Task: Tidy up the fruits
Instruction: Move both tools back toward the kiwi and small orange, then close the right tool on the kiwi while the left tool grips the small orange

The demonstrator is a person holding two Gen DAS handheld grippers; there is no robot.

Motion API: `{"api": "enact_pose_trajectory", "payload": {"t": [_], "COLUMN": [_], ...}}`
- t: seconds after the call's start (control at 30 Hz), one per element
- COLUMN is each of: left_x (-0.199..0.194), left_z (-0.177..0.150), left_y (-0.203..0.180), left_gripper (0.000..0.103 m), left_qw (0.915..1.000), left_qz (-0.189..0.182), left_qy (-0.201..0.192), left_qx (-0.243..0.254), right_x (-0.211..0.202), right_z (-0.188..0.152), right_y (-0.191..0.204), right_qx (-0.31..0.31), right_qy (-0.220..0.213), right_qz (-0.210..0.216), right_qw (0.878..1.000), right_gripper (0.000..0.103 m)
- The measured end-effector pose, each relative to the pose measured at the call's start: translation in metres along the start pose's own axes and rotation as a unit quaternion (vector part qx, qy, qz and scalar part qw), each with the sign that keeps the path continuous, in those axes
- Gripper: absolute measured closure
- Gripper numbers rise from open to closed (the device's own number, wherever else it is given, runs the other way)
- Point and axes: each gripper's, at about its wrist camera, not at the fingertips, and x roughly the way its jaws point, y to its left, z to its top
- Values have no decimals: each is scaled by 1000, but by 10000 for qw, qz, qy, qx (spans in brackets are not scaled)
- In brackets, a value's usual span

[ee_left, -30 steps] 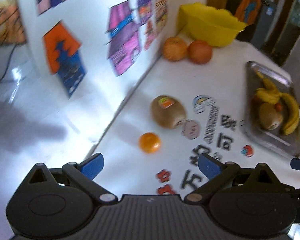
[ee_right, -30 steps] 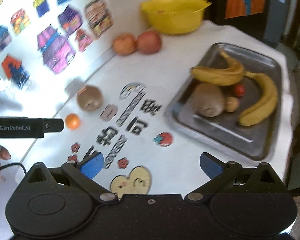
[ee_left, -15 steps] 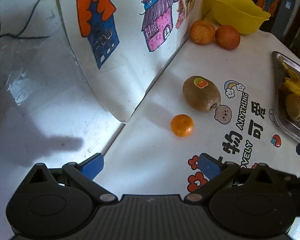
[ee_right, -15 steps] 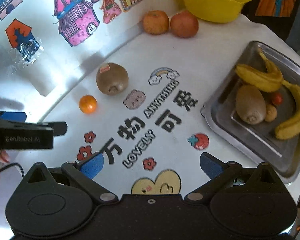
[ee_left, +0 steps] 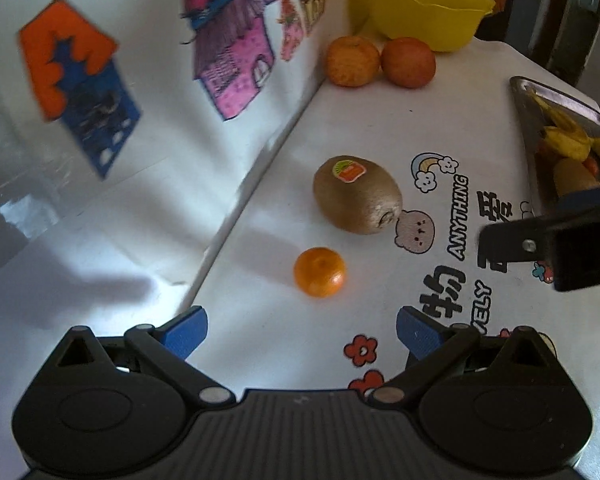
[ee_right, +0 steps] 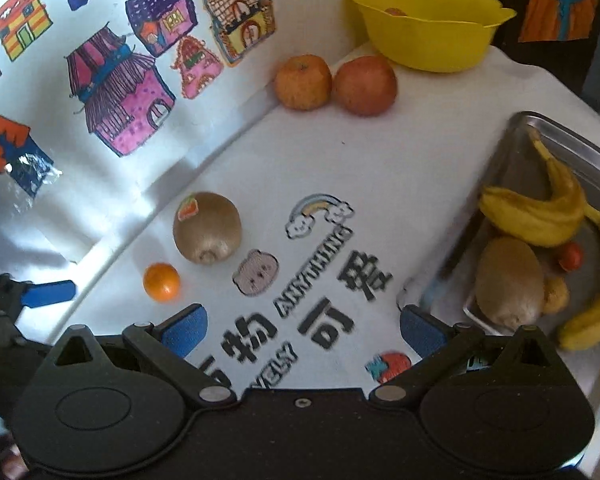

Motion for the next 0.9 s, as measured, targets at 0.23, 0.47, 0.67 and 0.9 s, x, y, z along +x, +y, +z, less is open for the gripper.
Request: {"api": "enact_pose_trajectory", "payload": {"t": [0.23, 0.47, 0.67, 0.9], "left_x": [15, 18, 19, 20], "left_z": [8, 8, 5, 6], "left_y": [-7, -2, -1, 3], "left_gripper": [1, 1, 5, 24], "left_qw": [9997, 9998, 9996, 9995], "left_qz": [111, 66, -36, -141], "left_qy": [-20, -50, -64, -95], "left_qx": [218, 157, 286, 254], "right_x": [31, 58, 73, 83], "right_z": [25, 48, 49, 51], "right_y": [10, 33, 40, 51], "right_qx": [-202, -522, -578, -744], "right_qy": [214, 274, 322, 336], "right_qz": [517, 941, 983, 1054], "right_qw": [9982, 9938, 9930, 9911], "right_gripper": [1, 7, 18, 34]}}
